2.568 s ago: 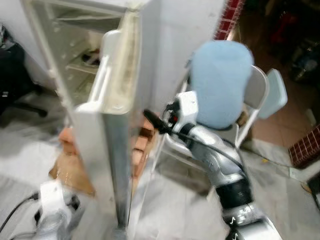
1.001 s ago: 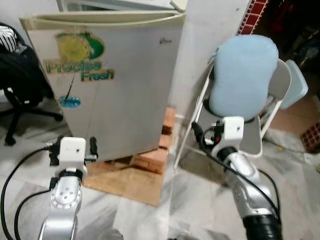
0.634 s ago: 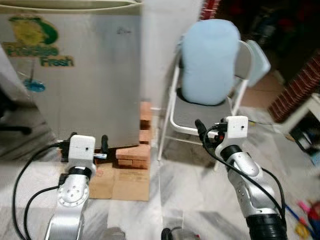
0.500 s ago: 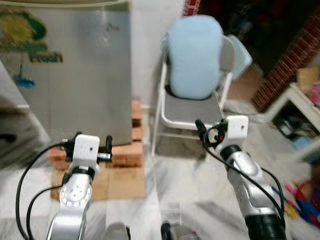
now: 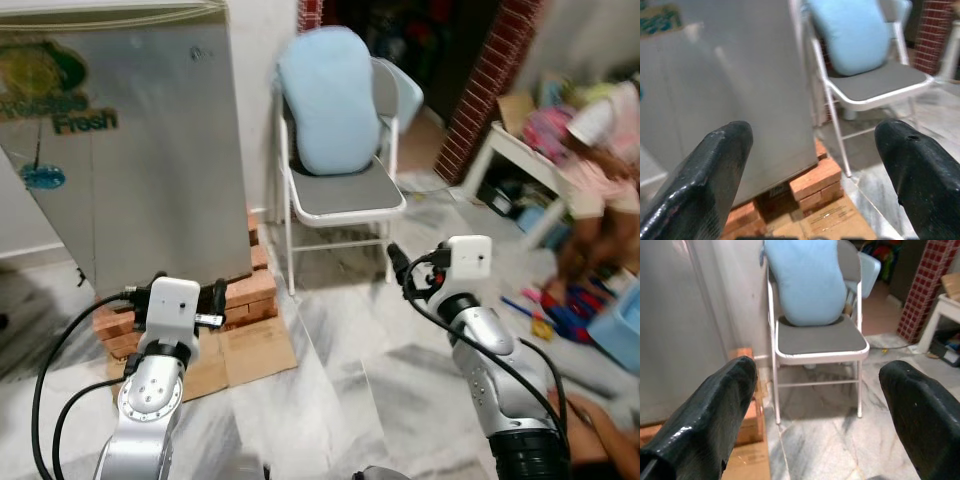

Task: Restocking fridge

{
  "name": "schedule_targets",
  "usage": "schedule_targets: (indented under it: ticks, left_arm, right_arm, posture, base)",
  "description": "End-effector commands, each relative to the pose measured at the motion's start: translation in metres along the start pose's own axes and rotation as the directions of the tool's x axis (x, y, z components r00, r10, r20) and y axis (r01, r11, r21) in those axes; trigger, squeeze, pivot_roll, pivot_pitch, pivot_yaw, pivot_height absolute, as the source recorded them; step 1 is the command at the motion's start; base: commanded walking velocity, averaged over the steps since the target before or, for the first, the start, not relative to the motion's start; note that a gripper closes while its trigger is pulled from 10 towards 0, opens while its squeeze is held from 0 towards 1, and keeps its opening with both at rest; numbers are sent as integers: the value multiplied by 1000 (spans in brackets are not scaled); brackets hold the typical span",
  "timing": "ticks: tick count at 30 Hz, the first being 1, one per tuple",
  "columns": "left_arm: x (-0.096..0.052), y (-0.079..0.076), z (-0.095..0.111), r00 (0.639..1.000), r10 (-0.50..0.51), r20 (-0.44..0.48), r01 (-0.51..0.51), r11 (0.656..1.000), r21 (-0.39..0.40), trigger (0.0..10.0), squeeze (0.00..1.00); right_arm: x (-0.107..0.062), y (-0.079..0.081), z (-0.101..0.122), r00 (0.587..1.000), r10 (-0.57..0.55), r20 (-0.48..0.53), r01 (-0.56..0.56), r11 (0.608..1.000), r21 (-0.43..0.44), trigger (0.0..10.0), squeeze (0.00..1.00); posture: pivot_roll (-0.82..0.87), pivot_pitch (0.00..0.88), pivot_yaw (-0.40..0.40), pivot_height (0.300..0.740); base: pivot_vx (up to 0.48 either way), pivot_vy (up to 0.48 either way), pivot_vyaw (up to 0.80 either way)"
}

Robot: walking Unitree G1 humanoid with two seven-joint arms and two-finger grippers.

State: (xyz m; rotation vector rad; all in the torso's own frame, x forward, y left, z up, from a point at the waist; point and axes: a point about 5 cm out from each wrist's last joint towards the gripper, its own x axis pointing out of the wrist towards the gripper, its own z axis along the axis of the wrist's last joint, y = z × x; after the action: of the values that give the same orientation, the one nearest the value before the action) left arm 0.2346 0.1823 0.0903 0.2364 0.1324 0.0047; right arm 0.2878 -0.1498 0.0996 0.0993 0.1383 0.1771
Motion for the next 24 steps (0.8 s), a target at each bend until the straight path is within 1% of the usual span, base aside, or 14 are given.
schedule_targets:
  ticks: [1, 4, 12, 15, 18, 19, 21, 24]
  left_arm:
    - [2, -2, 5, 1000, -13, 29, 14, 1000, -14, 10000, 0]
    - [3, -1, 7, 999, -17, 40, 18, 1000, -21, 10000, 0]
    - [4, 2, 5, 999, -20, 36, 22, 999, -43, 10000, 0]
    - [4, 0, 5, 999, -25, 37, 27, 998, -59, 10000, 0]
    - [4, -3, 6, 998, -41, 50, 44, 997, -58, 10000, 0]
    - [3, -5, 8, 996, -55, 70, 59, 997, -58, 10000, 0]
    - [3, -6, 11, 995, -51, 86, 57, 996, -66, 10000, 0]
    - [4, -4, 12, 996, -42, 85, 49, 995, -85, 10000, 0]
  right_arm:
    - [0, -8, 6, 999, -31, 20, 32, 999, -16, 10000, 0]
    - [0, -8, 8, 999, -38, 27, 38, 999, -13, 10000, 0]
    - [0, -9, 9, 998, -42, 36, 43, 999, -11, 10000, 0]
    - [1, -10, 10, 998, -50, 41, 50, 999, -9, 10000, 0]
    - [1, -10, 10, 998, -51, 44, 52, 999, -9, 10000, 0]
    - [2, -10, 11, 998, -51, 47, 52, 999, -9, 10000, 0]
    - [3, -9, 11, 997, -51, 50, 51, 999, -8, 10000, 0]
    - [4, -9, 12, 997, -51, 55, 51, 999, -7, 10000, 0]
  posture:
    - [76, 0, -59, 740]
    - [76, 0, -60, 740]
    - [75, 0, -62, 740]
    - [76, 0, -64, 740]
    - [77, 0, -64, 740]
    - [78, 0, -64, 740]
    - [80, 0, -64, 740]
    - [81, 0, -65, 740]
  base:
    - [0, 480, -800]
    - [0, 480, -800]
    - [0, 480, -800]
    - [0, 480, -800]
    - [0, 480, -800]
    - [0, 0, -800]
    - [0, 0, -800]
    - [0, 0, -800]
